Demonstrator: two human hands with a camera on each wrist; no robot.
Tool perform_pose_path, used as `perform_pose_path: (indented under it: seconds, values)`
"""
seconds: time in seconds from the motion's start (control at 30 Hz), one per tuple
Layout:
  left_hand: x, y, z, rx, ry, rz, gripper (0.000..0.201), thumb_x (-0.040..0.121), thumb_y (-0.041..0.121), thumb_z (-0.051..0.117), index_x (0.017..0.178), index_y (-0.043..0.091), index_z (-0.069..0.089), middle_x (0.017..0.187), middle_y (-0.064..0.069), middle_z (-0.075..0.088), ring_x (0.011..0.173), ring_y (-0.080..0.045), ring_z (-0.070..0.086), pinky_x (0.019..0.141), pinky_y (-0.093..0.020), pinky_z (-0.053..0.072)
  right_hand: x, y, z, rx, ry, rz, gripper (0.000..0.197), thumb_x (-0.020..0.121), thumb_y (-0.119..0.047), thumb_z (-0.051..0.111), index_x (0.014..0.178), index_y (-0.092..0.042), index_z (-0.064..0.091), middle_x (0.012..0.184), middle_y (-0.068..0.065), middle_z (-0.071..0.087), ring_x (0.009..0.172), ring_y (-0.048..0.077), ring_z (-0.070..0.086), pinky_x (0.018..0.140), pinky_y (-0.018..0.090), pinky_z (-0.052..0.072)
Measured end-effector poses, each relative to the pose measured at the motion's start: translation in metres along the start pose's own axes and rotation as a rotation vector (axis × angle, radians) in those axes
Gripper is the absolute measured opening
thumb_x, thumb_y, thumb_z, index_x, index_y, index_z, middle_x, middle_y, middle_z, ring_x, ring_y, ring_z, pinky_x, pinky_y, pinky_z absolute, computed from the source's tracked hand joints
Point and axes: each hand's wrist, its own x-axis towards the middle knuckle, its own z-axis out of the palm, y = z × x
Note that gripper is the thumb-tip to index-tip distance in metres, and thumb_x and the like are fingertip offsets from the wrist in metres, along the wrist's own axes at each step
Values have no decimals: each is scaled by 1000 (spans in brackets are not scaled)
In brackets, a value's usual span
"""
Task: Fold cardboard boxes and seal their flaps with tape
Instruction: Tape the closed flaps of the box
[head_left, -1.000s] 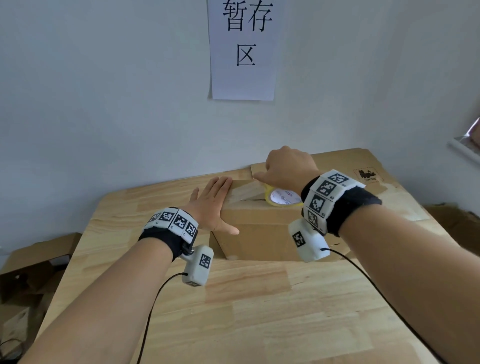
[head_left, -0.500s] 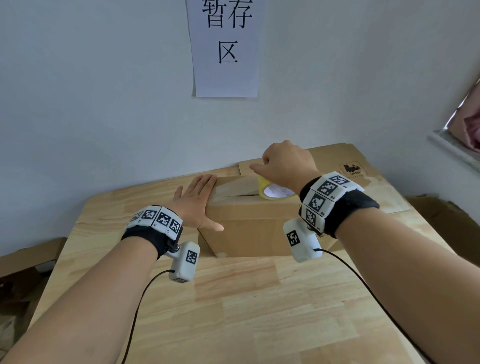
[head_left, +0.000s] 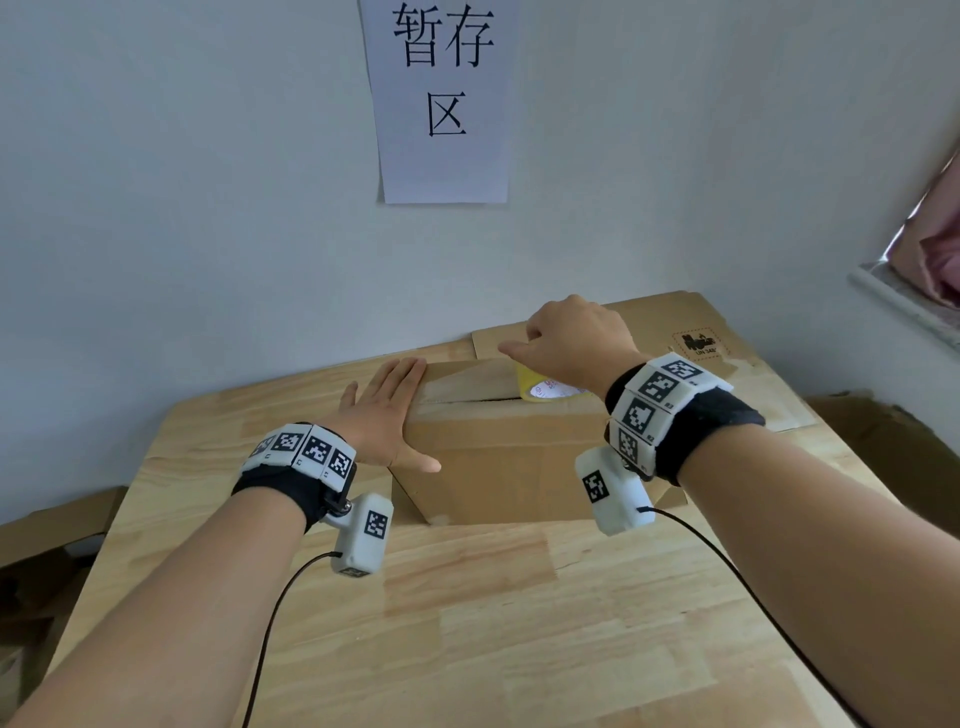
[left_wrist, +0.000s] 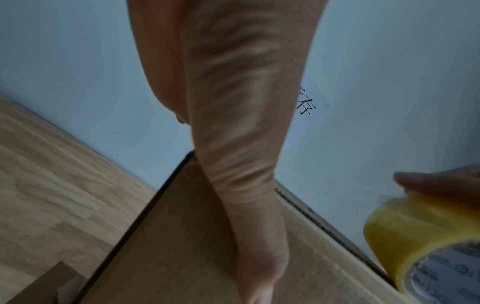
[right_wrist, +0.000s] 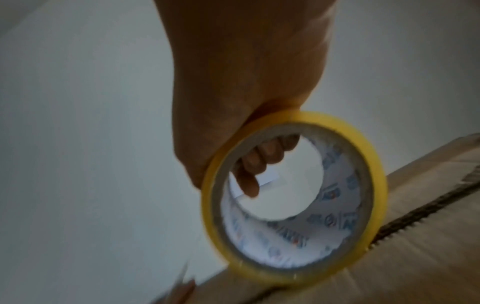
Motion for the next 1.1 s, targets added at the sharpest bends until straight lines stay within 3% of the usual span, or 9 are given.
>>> perform_pose_path:
  seconds: [0.07,0.17,0.27,0.4,0.53,0.77,0.93,1.1]
  values:
    - [1,0,1,-3,13,6,131,64,72,66,144,29,-28,153,15,-27,140,-6,-27,116,-49,-8,0,10,-2,126,-21,41,52,84,-57,48,58,-12,47,57,0,44,56,19,45,50,24,31]
    - [2,-1,3,-8,22,10,131,63,72,66,145,29,-27,154,14,-26,141,-7,-26,116,-49,-7,-1,13,0,216,39,90,53,85,-54,50,52,-17,32,50,-1,33,49,18,36,47,24,27]
    - [0,-2,4,-5,25,9,131,63,72,67,145,29,-26,154,14,-25,141,-8,-25,117,-49,-7,-2,8,3,187,47,107,46,85,-46,50,53,-15,38,51,-1,38,51,20,41,48,23,29]
    - [1,-2,2,-8,27,7,130,64,71,67,146,29,-25,154,14,-25,141,-8,-25,116,-49,-7,-1,4,2,89,51,152,32,85,-36,48,67,-11,55,59,0,45,52,18,43,48,21,30]
    - [0,3,2,6,39,6,131,64,70,68,146,27,-25,155,12,-25,142,-9,-24,116,-48,-8,-2,8,5,116,69,173,36,86,-38,47,59,-15,48,57,-1,44,52,19,43,48,22,29]
    - [-3,13,-1,156,2,-12,131,67,76,59,143,18,-31,154,4,-30,141,-16,-28,115,-49,-15,-8,8,10,76,87,150,36,86,-39,47,62,-14,55,56,-1,47,55,20,47,48,20,27]
    - [0,44,-2,237,23,23,131,69,78,54,144,9,-29,152,-5,-33,140,-19,-30,114,-48,-18,-8,3,11,51,76,125,33,86,-37,46,68,-13,59,58,0,48,59,22,49,48,20,27]
    - [9,77,-7,214,-16,102,131,71,77,53,142,7,-31,151,-8,-35,137,-20,-35,114,-50,-17,-8,-1,11,4,77,81,34,87,-36,46,62,-13,49,59,0,46,50,15,41,47,21,26]
